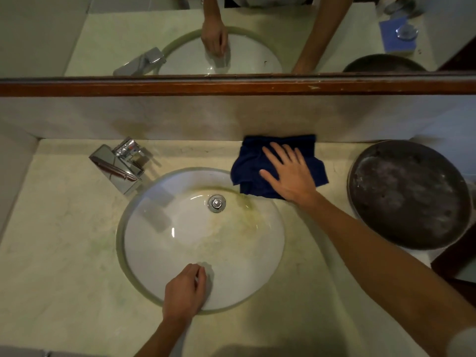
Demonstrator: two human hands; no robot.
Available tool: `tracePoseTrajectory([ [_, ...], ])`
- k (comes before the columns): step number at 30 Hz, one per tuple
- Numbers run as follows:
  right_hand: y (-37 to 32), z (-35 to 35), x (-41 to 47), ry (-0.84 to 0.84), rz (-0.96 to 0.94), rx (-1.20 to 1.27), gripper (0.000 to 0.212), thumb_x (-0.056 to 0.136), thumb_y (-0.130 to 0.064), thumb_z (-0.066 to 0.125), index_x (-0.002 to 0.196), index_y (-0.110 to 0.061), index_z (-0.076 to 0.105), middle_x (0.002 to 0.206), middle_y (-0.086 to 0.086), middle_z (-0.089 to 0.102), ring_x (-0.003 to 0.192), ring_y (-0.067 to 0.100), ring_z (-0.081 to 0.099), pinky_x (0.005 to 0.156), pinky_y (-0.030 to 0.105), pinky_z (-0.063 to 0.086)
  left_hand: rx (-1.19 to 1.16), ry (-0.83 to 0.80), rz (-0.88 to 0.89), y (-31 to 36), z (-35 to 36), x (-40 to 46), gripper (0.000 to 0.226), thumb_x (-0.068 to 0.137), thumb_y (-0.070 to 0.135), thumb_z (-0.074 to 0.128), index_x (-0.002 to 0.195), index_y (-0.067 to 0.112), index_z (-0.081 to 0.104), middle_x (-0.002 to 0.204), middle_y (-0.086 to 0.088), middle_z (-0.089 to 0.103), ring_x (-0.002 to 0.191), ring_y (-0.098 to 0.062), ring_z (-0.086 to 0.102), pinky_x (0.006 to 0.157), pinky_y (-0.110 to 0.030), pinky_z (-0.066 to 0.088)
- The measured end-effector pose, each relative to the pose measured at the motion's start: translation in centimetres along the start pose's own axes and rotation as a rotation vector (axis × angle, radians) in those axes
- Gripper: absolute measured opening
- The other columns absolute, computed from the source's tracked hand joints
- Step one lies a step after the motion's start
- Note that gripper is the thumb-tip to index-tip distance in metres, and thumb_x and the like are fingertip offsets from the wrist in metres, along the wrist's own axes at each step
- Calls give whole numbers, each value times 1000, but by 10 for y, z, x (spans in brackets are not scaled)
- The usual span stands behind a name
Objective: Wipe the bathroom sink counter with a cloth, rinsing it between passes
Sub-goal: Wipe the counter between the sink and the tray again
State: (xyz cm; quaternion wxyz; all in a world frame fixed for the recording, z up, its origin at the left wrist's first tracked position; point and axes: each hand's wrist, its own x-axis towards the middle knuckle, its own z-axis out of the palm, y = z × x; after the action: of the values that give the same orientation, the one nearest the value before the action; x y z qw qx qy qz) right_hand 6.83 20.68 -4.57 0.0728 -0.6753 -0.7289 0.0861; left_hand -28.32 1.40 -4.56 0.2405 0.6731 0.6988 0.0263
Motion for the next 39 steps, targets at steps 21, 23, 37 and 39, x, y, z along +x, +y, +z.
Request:
tracePoseTrajectory([
  [21,-5,-4,-51,-1,417,-29,86,95,-79,19,164,-30,7,172,2,6,157,32,6,126,57,4,-46,-6,84,2,-5,-1,27,103,28,51,79,21,61,67,5,59,56,-14,56,59,-34,50],
  [23,-12,-4,-75,-17,404,-22,85,95,-79,19,164,-30,5,172,0,3,158,29,3,126,55,4,-39,-7,100,1,-5,-1,29,104,28,49,78,21,60,69,5,59,58,-15,56,60,-35,49],
  [37,21,-20,-276,-114,218,-51,80,98,-71,28,164,-30,11,172,-5,6,158,23,6,127,51,9,-30,18,129,-3,-4,-6,38,103,30,43,72,15,58,65,-1,58,60,-24,55,59,-37,45],
  [39,35,-25,-301,-122,214,-44,80,98,-71,29,164,-30,10,172,-6,5,158,22,4,127,51,9,-30,23,132,-3,-4,-6,40,103,30,42,70,14,56,62,-2,56,58,-24,54,58,-37,45],
])
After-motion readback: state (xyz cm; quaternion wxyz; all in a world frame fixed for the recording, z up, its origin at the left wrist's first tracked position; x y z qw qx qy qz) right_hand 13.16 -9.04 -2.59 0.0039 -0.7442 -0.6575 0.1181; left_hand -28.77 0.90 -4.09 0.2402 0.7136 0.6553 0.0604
